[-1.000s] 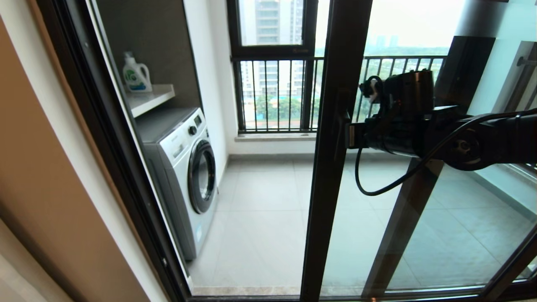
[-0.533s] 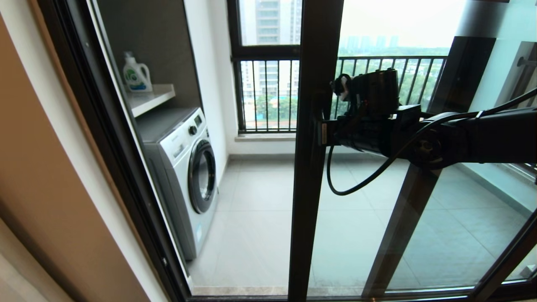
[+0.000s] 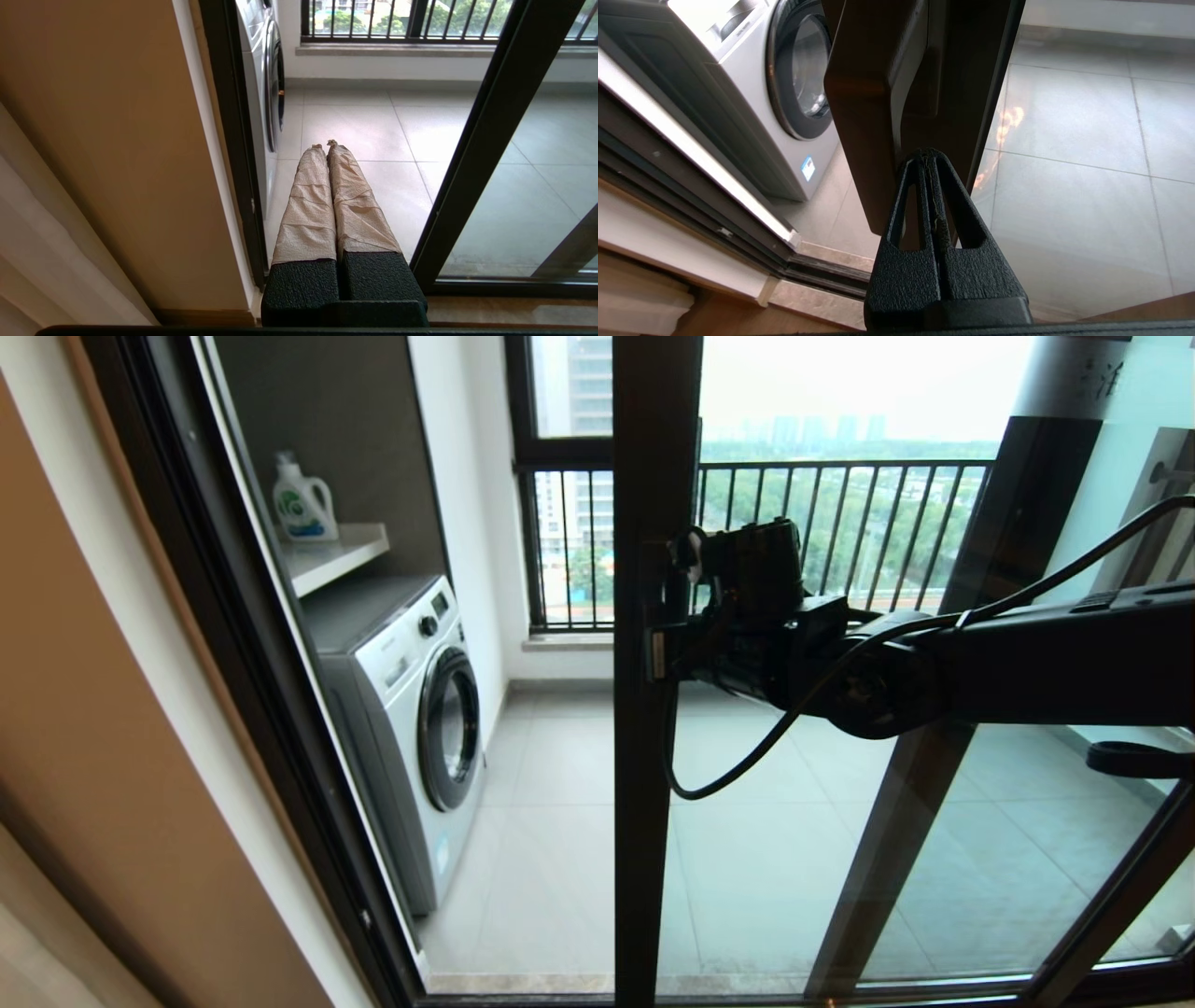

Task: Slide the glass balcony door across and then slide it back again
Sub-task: Close the slid door

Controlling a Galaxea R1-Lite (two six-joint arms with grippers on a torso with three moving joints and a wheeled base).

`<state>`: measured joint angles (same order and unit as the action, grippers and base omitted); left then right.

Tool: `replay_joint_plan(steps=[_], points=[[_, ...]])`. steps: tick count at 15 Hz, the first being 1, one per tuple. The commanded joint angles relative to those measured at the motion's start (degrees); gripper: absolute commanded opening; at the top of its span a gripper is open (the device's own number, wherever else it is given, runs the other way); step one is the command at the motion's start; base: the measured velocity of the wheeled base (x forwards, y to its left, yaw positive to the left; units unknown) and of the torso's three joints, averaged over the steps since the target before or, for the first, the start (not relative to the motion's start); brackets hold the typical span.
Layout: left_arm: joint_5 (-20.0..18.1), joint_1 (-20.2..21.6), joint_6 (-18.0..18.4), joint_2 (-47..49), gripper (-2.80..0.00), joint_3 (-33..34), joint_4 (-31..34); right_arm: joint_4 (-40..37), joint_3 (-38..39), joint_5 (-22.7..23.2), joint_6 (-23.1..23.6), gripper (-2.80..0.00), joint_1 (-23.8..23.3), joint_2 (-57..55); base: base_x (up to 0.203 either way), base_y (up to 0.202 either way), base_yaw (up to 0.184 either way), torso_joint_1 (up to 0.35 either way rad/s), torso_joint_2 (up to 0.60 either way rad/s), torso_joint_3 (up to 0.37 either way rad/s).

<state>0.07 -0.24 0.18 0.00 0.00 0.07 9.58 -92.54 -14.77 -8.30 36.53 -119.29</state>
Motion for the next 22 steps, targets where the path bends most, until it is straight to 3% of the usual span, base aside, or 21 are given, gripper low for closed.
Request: replay_joint_plan(steps=[1,17,22], points=[[0.0,0.0,0.0,0.1,-2.80,0.0,0.0,0.1,-1.4,0.3,-0.4,-2.80,1.9,-1.7,0.000,0.000,0.000,0.000,0.00,0.000],[0.0,0.0,0.0,0.1,-2.80,0.0,-0.1,-0.3,-19.1,-1.4,-0.7,-2.80,8.6,-14.4,0.000,0.000,0.000,0.000,0.00,0.000],[0.0,0.0,0.0,0.1,-2.80,0.0,0.0,-0.4,-19.3,-1.3,-0.5,-2.80,10.0,-15.5,0.000,0.000,0.000,0.000,0.00,0.000]])
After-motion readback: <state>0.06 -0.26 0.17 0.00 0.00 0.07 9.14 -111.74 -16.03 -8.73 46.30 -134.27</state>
